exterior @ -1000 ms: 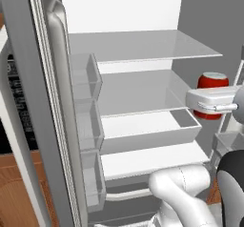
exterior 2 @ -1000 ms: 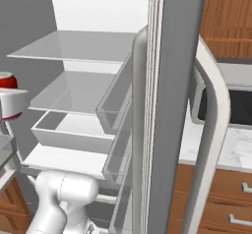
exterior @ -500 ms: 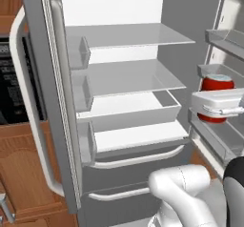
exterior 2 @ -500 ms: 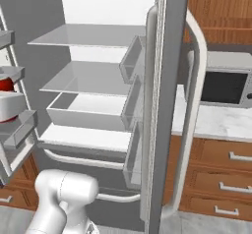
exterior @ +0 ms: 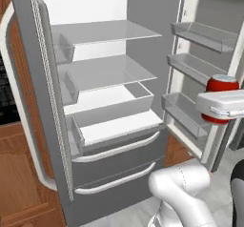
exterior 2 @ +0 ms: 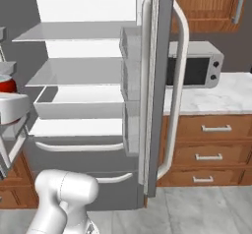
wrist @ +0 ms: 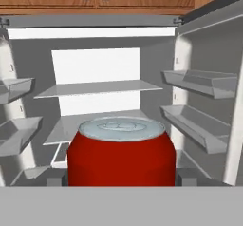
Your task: Open the fridge, grab two sodas, and place both sodas inside the bowl with ice on the dining counter.
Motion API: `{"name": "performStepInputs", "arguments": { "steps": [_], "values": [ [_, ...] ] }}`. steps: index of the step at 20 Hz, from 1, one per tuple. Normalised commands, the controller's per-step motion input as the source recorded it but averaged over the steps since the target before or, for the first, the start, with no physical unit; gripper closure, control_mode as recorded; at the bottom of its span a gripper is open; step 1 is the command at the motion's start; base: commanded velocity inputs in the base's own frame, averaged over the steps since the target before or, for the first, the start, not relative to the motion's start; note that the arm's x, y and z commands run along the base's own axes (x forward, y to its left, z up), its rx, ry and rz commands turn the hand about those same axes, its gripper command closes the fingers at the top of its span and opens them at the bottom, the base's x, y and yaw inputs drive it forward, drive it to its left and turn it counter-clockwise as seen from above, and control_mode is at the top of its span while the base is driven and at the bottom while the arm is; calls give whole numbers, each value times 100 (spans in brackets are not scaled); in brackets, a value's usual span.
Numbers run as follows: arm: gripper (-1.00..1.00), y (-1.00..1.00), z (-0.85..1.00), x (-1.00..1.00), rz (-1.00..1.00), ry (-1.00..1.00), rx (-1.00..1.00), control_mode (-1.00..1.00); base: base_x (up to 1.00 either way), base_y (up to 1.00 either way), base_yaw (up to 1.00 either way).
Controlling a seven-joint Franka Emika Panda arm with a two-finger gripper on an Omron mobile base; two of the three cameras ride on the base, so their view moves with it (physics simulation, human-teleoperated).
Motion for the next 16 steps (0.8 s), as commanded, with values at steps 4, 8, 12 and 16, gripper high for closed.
{"name": "performStepInputs", "arguments": {
  "steps": [4, 8, 12, 16],
  "values": [
    [100, 0, 0, 0, 0, 0, 0, 100, -25, 54, -44],
    [100, 0, 0, 0, 0, 0, 0, 100, -28, 56, -44],
    [100, 0, 0, 0, 0, 0, 0, 100, -54, 36, -47],
    [100, 0, 0, 0, 0, 0, 0, 100, -70, 23, -48]
  ]
}}
